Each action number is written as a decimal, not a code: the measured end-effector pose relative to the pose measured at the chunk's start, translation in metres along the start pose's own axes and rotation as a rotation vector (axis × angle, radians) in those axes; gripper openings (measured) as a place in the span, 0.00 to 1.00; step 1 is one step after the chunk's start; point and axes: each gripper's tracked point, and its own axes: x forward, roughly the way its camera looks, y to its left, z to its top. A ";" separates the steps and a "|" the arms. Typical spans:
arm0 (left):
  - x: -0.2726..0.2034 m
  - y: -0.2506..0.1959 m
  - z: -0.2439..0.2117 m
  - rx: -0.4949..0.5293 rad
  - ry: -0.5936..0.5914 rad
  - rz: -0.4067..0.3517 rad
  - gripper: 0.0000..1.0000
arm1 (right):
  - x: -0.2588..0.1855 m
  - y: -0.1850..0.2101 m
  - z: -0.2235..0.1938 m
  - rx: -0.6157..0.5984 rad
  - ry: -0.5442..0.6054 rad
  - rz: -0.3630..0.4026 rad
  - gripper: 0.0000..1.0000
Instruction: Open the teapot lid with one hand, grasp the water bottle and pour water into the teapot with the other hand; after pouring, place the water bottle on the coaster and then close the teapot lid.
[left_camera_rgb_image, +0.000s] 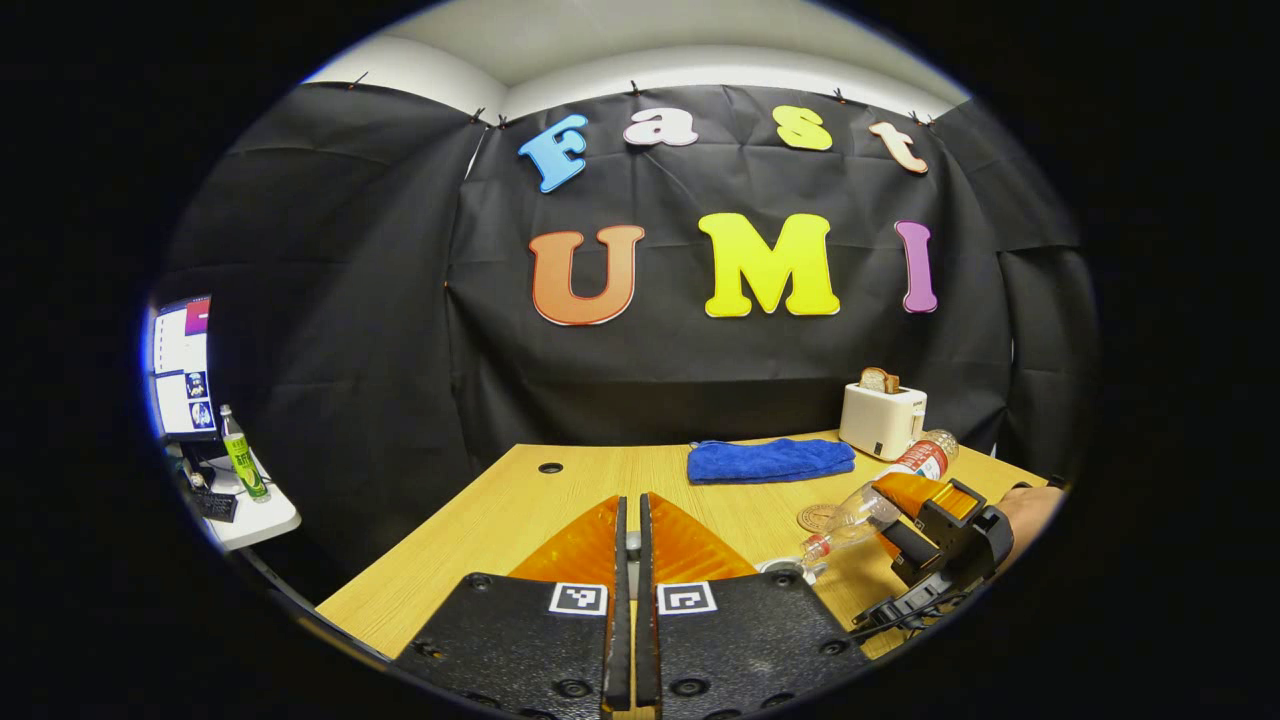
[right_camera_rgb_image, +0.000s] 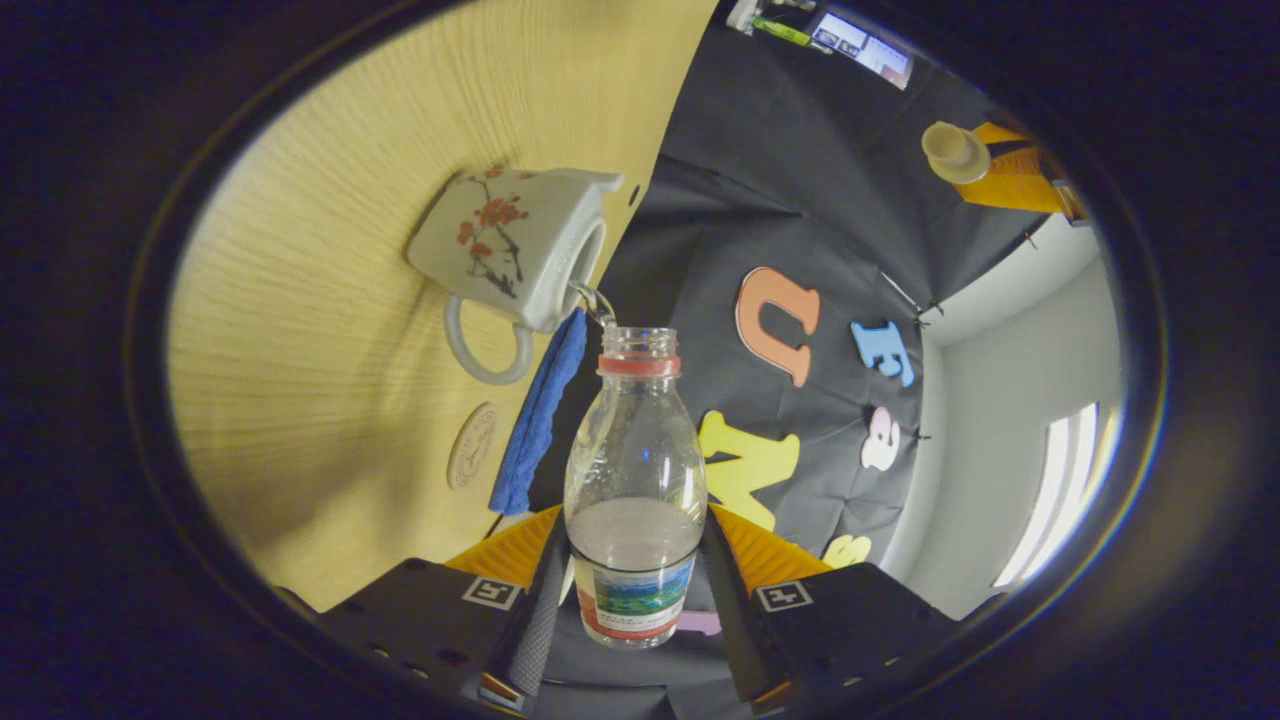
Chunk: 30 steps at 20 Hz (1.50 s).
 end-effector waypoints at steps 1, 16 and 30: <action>0.001 0.000 0.000 0.002 0.000 -0.002 0.04 | 0.000 -0.002 0.001 -0.012 -0.001 -0.008 0.67; 0.001 -0.003 -0.002 0.046 0.001 -0.010 0.04 | 0.001 -0.033 0.001 -0.151 -0.016 -0.113 0.72; 0.003 0.004 -0.007 0.060 0.023 0.013 0.04 | 0.000 -0.048 0.009 -0.206 -0.032 -0.157 0.72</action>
